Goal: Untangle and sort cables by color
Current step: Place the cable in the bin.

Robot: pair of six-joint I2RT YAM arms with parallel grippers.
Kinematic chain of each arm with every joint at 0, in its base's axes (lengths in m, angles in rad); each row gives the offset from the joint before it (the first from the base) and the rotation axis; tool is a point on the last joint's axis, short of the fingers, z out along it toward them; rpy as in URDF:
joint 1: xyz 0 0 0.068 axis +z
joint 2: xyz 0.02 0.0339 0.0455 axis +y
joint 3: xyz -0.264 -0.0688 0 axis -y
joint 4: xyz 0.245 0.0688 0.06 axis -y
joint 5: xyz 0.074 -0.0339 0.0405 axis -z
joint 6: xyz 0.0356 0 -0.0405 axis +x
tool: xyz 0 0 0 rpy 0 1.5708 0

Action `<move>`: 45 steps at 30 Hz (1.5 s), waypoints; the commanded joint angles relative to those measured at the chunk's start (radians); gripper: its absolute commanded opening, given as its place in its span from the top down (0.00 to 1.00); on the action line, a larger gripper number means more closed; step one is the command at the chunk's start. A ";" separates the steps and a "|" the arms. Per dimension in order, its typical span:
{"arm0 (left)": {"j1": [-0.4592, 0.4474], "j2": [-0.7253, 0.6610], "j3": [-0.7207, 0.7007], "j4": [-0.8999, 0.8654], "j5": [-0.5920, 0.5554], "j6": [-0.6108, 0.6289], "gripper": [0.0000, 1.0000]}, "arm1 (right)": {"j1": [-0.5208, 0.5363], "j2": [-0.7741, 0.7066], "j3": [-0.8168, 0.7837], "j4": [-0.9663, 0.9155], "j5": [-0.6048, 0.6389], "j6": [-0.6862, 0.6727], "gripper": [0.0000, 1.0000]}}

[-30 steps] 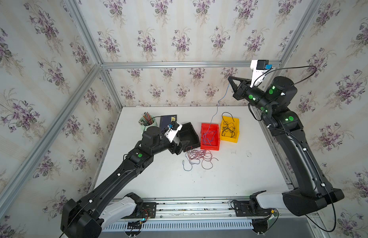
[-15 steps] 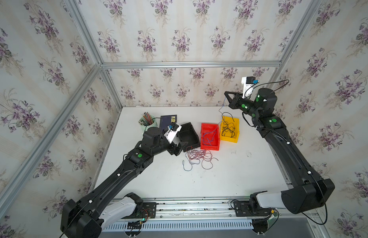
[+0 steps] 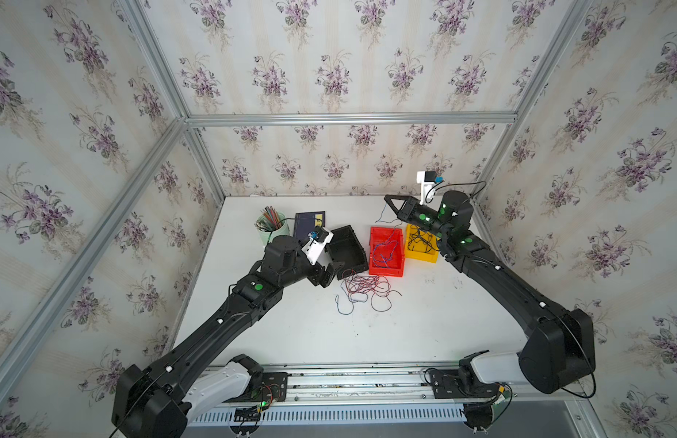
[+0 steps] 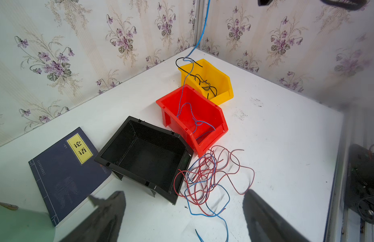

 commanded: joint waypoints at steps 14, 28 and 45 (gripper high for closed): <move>0.000 -0.009 -0.004 0.008 -0.011 -0.002 0.09 | -0.088 0.010 -0.226 -0.061 0.107 0.090 1.00; 0.002 -0.026 -0.004 -0.033 -0.041 0.015 0.09 | -0.036 0.304 0.026 -0.346 0.288 -0.328 1.00; 0.006 -0.050 -0.022 -0.042 -0.075 -0.003 0.07 | 0.057 0.419 0.120 -0.487 0.339 -0.412 0.79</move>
